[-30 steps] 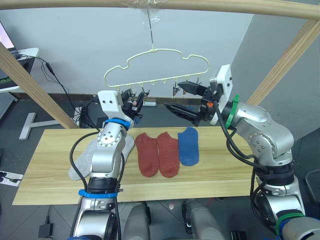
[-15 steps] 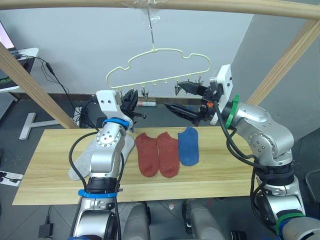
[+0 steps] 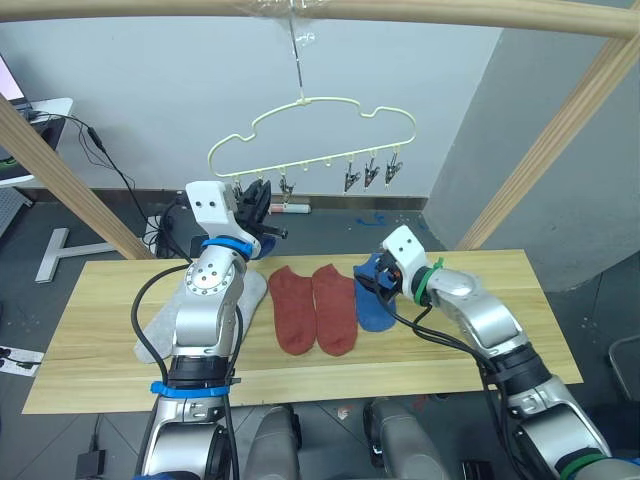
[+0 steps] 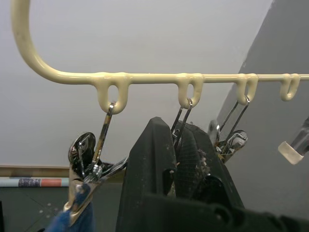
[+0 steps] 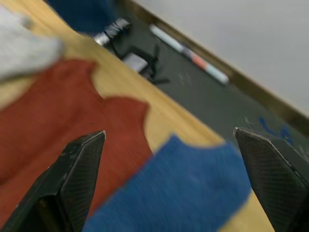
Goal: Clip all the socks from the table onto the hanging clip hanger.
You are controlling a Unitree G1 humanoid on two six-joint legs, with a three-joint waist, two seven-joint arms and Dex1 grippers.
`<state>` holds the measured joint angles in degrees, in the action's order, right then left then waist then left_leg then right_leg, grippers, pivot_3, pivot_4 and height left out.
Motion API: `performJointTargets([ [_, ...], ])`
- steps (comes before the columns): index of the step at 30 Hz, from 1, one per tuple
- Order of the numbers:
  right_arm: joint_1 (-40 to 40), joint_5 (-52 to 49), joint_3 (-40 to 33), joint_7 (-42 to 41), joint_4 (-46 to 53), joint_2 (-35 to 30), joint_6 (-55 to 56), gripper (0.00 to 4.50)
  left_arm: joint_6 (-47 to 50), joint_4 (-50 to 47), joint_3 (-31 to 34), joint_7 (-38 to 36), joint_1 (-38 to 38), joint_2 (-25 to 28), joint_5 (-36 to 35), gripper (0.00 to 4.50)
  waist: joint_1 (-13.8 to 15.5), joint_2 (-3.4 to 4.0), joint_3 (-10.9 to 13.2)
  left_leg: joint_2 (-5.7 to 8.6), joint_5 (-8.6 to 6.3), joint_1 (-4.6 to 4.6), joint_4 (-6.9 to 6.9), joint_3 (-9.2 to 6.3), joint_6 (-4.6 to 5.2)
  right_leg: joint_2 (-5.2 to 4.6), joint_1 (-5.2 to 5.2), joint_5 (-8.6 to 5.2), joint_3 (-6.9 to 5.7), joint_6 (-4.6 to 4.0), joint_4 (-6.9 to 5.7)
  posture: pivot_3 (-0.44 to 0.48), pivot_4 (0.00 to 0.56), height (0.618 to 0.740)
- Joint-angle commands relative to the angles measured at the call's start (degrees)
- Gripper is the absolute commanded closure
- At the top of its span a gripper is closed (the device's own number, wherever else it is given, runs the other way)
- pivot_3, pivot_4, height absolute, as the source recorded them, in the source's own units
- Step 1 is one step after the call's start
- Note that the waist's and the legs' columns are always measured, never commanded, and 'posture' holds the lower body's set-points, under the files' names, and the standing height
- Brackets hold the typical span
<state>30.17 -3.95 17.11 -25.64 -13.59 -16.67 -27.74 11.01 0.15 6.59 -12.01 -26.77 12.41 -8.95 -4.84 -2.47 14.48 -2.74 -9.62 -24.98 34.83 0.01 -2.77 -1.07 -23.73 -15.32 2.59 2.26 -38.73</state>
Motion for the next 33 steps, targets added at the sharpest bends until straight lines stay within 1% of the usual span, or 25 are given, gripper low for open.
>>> performJointTargets([
  [1, 2.6, 2.1, -1.7, 3.3, -9.4, 3.0, 4.1, 0.0, 0.1, -2.2, 0.0, -0.2, 0.1, -0.2, -0.6, 4.42, 0.0, 0.0, 0.0, 0.0, 0.0, 0.0, 0.0, 0.01, 0.0, 0.0, 0.0, 0.0, 0.01, 0.0, 0.0, -0.111, 0.241, 0.74],
  [5, 4.8, 5.2, -1.3, 4.9, -19.9, 4.6, 10.4, 0.0, 0.3, -2.5, -0.2, -0.3, 0.3, -0.3, -0.6, 4.42, 0.0, 0.0, 0.0, 0.01, 0.0, -0.01, 0.0, 0.04, 0.0, -0.01, 0.0, 0.01, 0.04, 0.0, 0.02, -0.097, 0.237, 0.74],
  [9, 4.9, 5.3, -2.4, 4.3, -24.6, 5.6, 11.2, 0.0, 0.5, -2.8, 0.1, -0.4, 0.4, -0.1, -0.7, 4.42, 0.1, 0.0, 0.0, 0.01, 0.0, 0.0, 0.0, 0.01, 0.0, -0.01, 0.02, 0.01, 0.01, 0.01, 0.02, -0.097, 0.237, 0.74],
  [10, 4.5, 5.2, -2.8, 3.8, -24.8, 5.7, 10.7, 0.38, 0.5, -3.0, 0.1, -0.4, 0.6, 0.0, -0.7, 4.42, 0.1, 0.0, 0.0, 0.01, 0.0, 0.0, 0.0, 0.01, 0.0, -0.01, 0.03, 0.01, 0.01, 0.01, 0.02, -0.085, 0.234, 0.74],
  [11, 4.1, 5.2, -3.1, 3.5, -24.9, 5.8, 10.4, 0.57, 0.5, -3.2, 0.2, -0.4, 0.7, 0.0, -0.7, 4.42, 0.1, 0.0, 0.0, 0.01, 0.0, 0.0, 0.0, 0.0, 0.0, -0.01, 0.04, 0.01, 0.01, 0.01, 0.01, -0.085, 0.234, 0.74],
  [13, 2.9, 6.0, -2.8, 2.7, -24.1, 5.2, 11.8, 1.21, 0.7, -3.6, 0.3, -0.4, 1.0, 0.1, -0.7, 4.42, 0.1, 0.0, 0.0, 0.01, 0.0, 0.02, 0.01, 0.0, 0.0, -0.01, 0.05, 0.01, 0.01, 0.01, -0.01, -0.079, 0.232, 0.74],
  [19, 0.3, 7.3, -2.2, -0.8, -20.7, 2.6, 12.8, 3.38, 1.3, -5.1, 0.3, -0.3, 2.0, 0.0, -0.8, 4.42, 0.2, 0.0, 0.0, 0.02, 0.0, 0.11, 0.06, -0.04, 0.0, -0.01, 0.19, 0.03, -0.01, 0.05, 0.0, -0.074, 0.228, 0.74],
  [20, 0.0, 7.4, -2.3, -1.3, -20.2, 2.2, 12.9, 3.8, 1.4, -5.3, 0.3, -0.4, 2.1, 0.0, -0.9, 4.42, 0.2, -0.01, 0.0, 0.02, 0.0, 0.12, 0.08, -0.04, 0.0, -0.02, 0.21, 0.04, -0.01, 0.07, 0.0, -0.074, 0.228, 0.74],
  [21, -0.2, 7.3, -2.5, -1.9, -19.7, 1.6, 12.9, 4.07, 1.5, -5.5, 0.3, -0.5, 2.2, 0.0, -1.0, 4.42, 0.2, -0.01, 0.0, 0.02, 0.0, 0.12, 0.09, -0.04, 0.0, -0.01, 0.21, 0.05, -0.01, 0.08, 0.0, -0.074, 0.228, 0.74],
  [22, -0.5, 7.3, -2.7, -2.7, -19.1, 1.0, 12.9, 4.49, 1.7, -5.6, 0.3, -0.6, 2.4, 0.0, -1.2, 4.42, 0.2, -0.01, 0.0, 0.02, 0.01, 0.13, 0.09, -0.03, 0.0, -0.01, 0.21, 0.05, -0.01, 0.08, 0.0, -0.074, 0.228, 0.74],
  [26, -2.0, 6.7, -2.8, -6.5, -14.9, -0.8, 12.6, 4.49, 2.0, -5.9, 0.7, -1.4, 2.7, 0.4, -1.6, 4.42, 0.2, -0.01, 0.0, 0.02, 0.0, 0.14, 0.09, -0.03, 0.0, -0.01, 0.21, 0.05, -0.01, 0.08, 0.0, -0.082, 0.221, 0.74],
  [33, -10.0, 4.8, 1.6, -22.0, 4.0, -7.6, 19.0, 4.49, 2.6, -5.4, 1.0, -2.5, 2.4, 1.3, -2.8, 4.42, 0.1, 0.0, 0.0, 0.03, -0.01, 0.12, 0.06, -0.02, -0.01, -0.01, 0.21, 0.04, 0.0, 0.09, 0.07, -0.091, 0.224, 0.74],
])
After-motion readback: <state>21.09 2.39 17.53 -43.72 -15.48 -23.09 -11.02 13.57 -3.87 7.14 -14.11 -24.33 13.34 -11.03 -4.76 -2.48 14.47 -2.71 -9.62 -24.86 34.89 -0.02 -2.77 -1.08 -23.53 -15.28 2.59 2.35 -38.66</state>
